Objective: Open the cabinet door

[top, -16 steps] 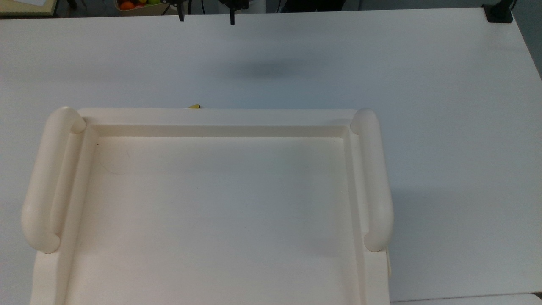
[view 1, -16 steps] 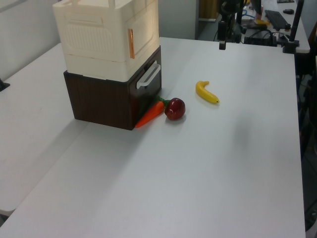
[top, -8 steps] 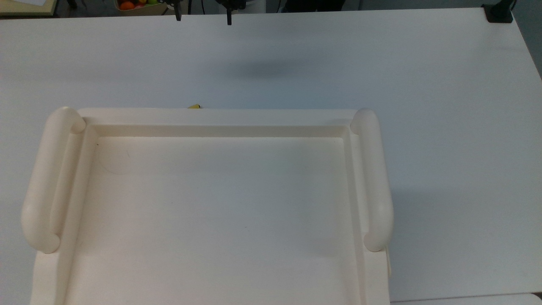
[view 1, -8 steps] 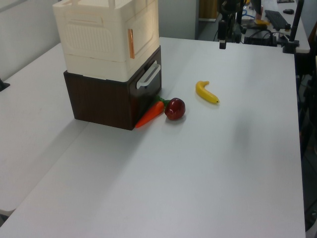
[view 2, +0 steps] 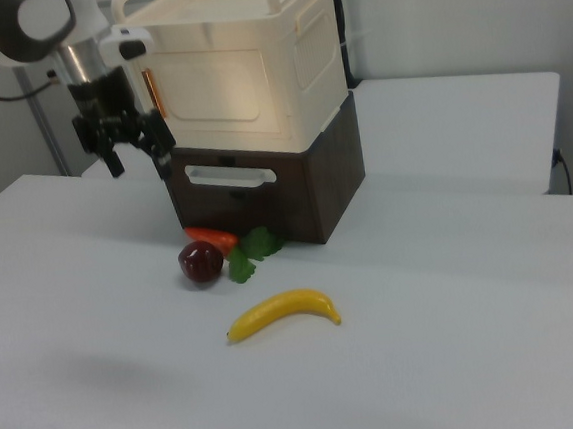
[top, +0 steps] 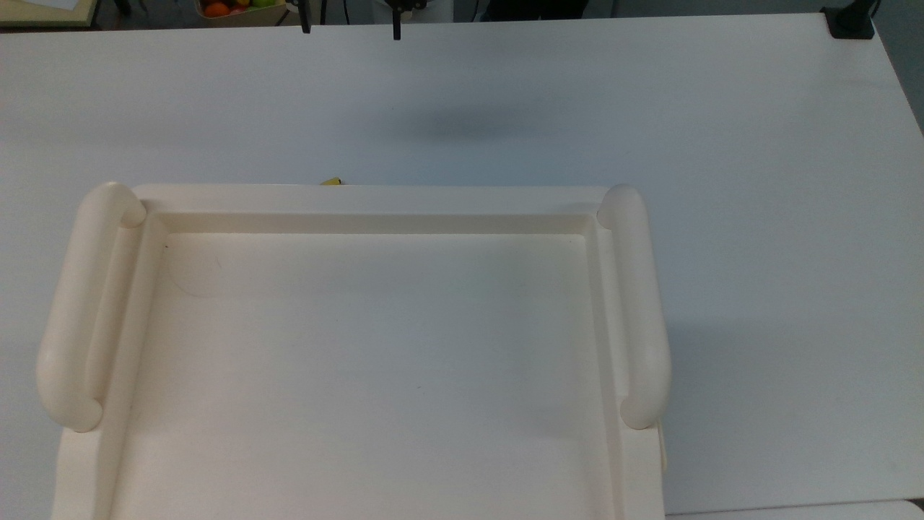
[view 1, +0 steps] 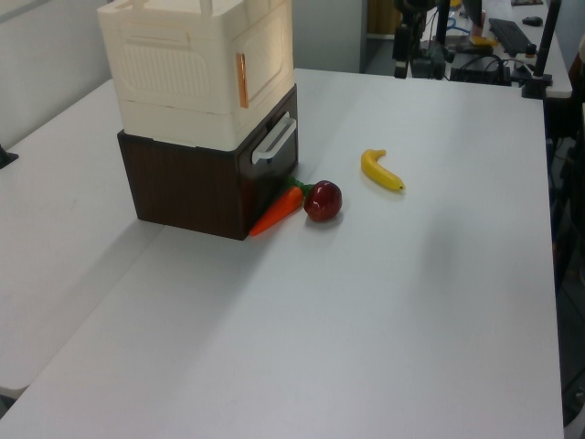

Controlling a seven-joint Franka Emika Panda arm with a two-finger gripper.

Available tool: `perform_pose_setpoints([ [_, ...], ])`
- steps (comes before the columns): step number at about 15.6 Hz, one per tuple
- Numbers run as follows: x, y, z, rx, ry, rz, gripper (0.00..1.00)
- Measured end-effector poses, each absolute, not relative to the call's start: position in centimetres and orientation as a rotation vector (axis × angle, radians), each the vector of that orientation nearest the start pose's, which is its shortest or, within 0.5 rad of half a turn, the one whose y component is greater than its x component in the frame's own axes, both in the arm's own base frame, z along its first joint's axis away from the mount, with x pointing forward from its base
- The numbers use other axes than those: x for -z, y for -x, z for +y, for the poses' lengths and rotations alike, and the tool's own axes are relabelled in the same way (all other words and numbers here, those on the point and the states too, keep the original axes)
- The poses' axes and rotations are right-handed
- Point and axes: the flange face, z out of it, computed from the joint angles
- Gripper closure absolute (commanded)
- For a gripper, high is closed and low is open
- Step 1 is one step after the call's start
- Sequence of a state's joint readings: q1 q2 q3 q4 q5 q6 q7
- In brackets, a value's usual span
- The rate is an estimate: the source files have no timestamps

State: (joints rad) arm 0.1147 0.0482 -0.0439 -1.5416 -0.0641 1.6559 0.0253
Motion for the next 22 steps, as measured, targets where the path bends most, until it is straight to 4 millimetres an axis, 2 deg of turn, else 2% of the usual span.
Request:
perform_pose_setpoints([
  [3,-64.6,-58.5,5.6,0.308,3.171,-0.130,0.00],
  [5,-65.7,-59.0,7.5,0.437,3.143,-0.180,0.00],
  [8,-66.6,-59.9,10.7,0.622,3.087,-0.258,0.00],
  [10,-66.8,-61.0,13.0,0.772,3.030,-0.306,0.04],
  [15,-65.3,-63.8,16.6,0.965,2.935,-0.306,0.03],
  [20,-62.5,-67.1,18.0,1.129,2.910,-0.289,0.04],
  [22,-60.9,-68.2,18.5,1.188,2.906,-0.272,0.08],
])
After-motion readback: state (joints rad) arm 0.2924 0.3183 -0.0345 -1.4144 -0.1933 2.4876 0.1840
